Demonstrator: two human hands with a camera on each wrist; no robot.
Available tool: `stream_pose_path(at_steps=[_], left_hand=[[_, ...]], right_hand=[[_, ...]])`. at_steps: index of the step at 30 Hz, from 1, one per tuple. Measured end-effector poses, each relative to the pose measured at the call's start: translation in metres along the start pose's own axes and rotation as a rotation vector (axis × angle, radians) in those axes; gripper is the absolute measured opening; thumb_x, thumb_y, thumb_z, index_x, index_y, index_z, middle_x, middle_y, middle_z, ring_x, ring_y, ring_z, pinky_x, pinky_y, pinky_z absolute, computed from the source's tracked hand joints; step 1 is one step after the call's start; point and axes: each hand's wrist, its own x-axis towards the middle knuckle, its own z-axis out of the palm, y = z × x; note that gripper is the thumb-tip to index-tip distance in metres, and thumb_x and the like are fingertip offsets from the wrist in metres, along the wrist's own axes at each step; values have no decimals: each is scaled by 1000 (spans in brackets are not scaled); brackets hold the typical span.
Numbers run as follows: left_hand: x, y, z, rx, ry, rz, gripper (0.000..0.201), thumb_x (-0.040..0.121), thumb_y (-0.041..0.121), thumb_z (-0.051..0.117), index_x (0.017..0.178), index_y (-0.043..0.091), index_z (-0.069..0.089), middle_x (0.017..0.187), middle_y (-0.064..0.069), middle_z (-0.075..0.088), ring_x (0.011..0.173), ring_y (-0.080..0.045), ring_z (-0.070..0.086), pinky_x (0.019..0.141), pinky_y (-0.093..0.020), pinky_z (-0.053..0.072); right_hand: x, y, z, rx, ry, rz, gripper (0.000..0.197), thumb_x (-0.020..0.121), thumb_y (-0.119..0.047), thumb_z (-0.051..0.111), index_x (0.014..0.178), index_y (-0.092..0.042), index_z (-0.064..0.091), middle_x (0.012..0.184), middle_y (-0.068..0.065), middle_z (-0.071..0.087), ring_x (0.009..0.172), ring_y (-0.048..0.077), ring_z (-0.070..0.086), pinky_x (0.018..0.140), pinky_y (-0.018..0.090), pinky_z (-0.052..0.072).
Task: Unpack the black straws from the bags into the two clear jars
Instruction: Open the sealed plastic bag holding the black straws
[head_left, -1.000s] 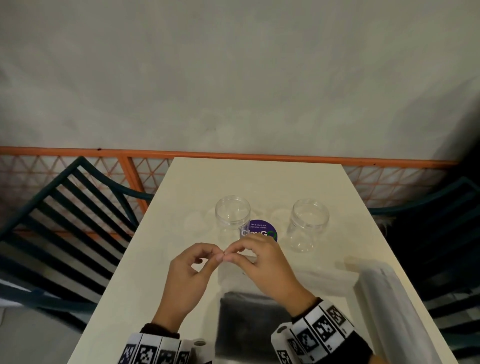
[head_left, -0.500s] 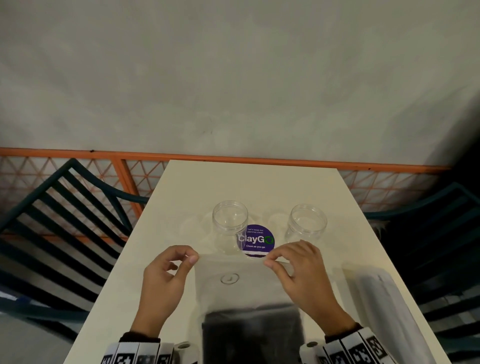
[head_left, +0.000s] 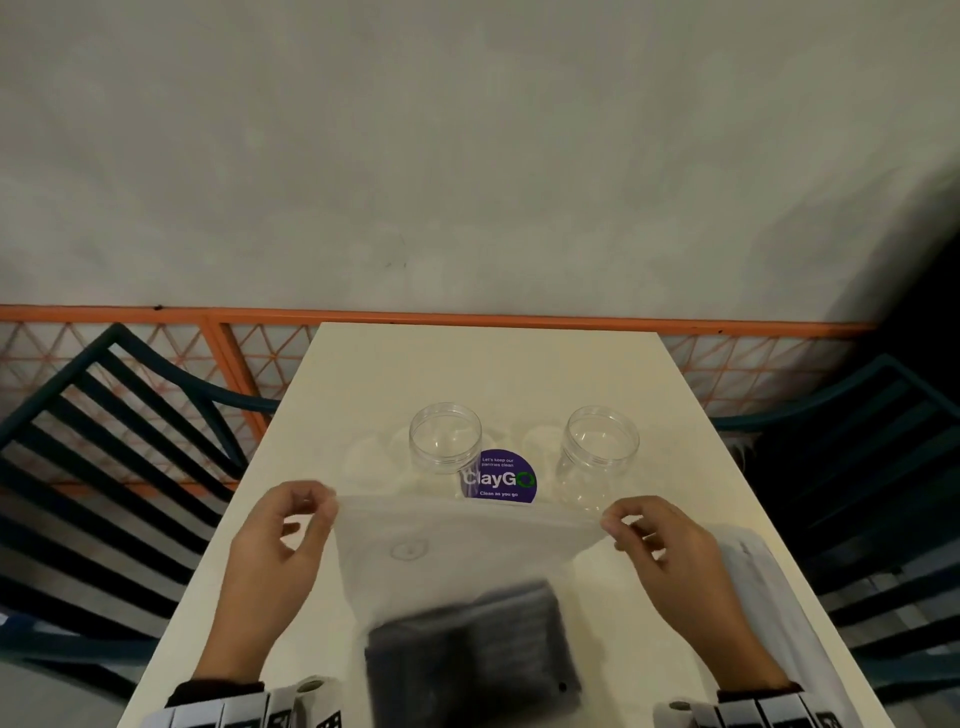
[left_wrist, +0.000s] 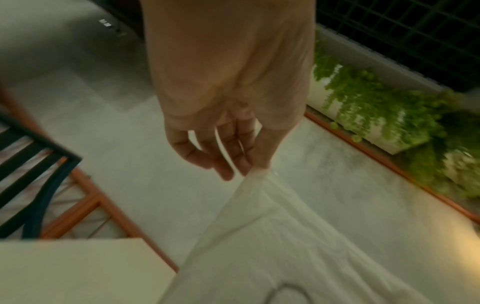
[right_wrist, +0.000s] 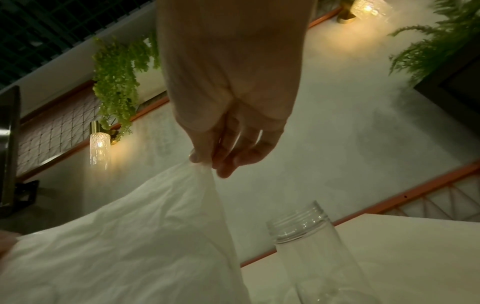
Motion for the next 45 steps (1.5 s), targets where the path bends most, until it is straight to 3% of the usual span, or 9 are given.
stream_pose_path(at_steps=[4, 12, 16, 19, 25, 32, 38, 41, 45], left_hand=[[-6, 33, 13, 309, -29, 242, 31, 76, 50, 49, 103, 36, 57, 112, 12, 47, 107, -4, 38, 93, -32, 24], [-25, 53, 83, 419, -269, 397, 29, 88, 47, 36, 86, 36, 63, 94, 18, 57, 95, -1, 46, 82, -24, 14], [-20, 38, 72, 643, -171, 223, 43, 80, 47, 38, 57, 25, 68, 91, 5, 60, 91, -12, 45, 80, -35, 23], [-17, 31, 53, 736, -149, -114, 33, 71, 50, 49, 68, 27, 73, 115, -7, 53, 108, -31, 44, 90, -50, 29], [-14, 37, 47, 279, -284, -300, 37, 81, 7, 58, 118, 13, 56, 112, -7, 46, 96, -23, 50, 90, -31, 39], [-19, 38, 45, -478, -378, -501, 34, 84, -9, 49, 96, 16, 69, 99, -3, 70, 88, -16, 64, 68, -18, 52], [-19, 27, 32, -1061, -347, -675, 26, 70, -3, 56, 96, -1, 59, 74, -7, 71, 65, -16, 69, 54, -26, 57], [-19, 21, 30, -955, -322, -641, 23, 71, -3, 60, 92, 5, 56, 78, -10, 67, 70, -20, 66, 56, -26, 56], [-20, 12, 35, -279, -234, -453, 32, 77, -12, 53, 87, 18, 54, 94, -20, 51, 75, -24, 49, 63, -27, 44]], right_hand=[[-4, -8, 5, 106, -52, -7, 25, 85, -12, 63, 75, -35, 58, 82, -19, 67, 73, 4, 64, 58, 13, 49], [-12, -15, 10, 150, -30, -21, 24, 83, -13, 65, 76, -35, 59, 91, -20, 66, 80, 4, 65, 62, 11, 50], [-12, -9, 7, 190, 64, 16, 23, 82, -11, 67, 74, -31, 60, 86, -20, 67, 76, 1, 65, 59, 20, 50], [-11, -7, 3, 252, 106, 28, 25, 80, -9, 67, 80, -33, 59, 83, -17, 68, 73, 4, 65, 60, 13, 50], [-6, -24, 21, 382, 19, 159, 17, 78, -7, 70, 77, -21, 61, 74, -3, 68, 67, 7, 64, 62, 6, 47], [6, -24, 49, 144, 14, 338, 24, 72, -17, 77, 85, -16, 58, 93, 3, 53, 69, 9, 62, 55, 3, 45], [9, -10, 51, 164, -90, 424, 12, 85, -11, 59, 86, -11, 72, 81, 3, 71, 79, 24, 64, 73, 25, 51], [12, -11, 44, 563, -204, 584, 13, 87, -2, 55, 89, -5, 68, 83, 12, 71, 81, 30, 65, 70, 33, 57], [15, -24, 28, 1190, -352, 747, 18, 82, 7, 50, 94, -6, 56, 80, 17, 69, 68, 25, 67, 60, 30, 56]])
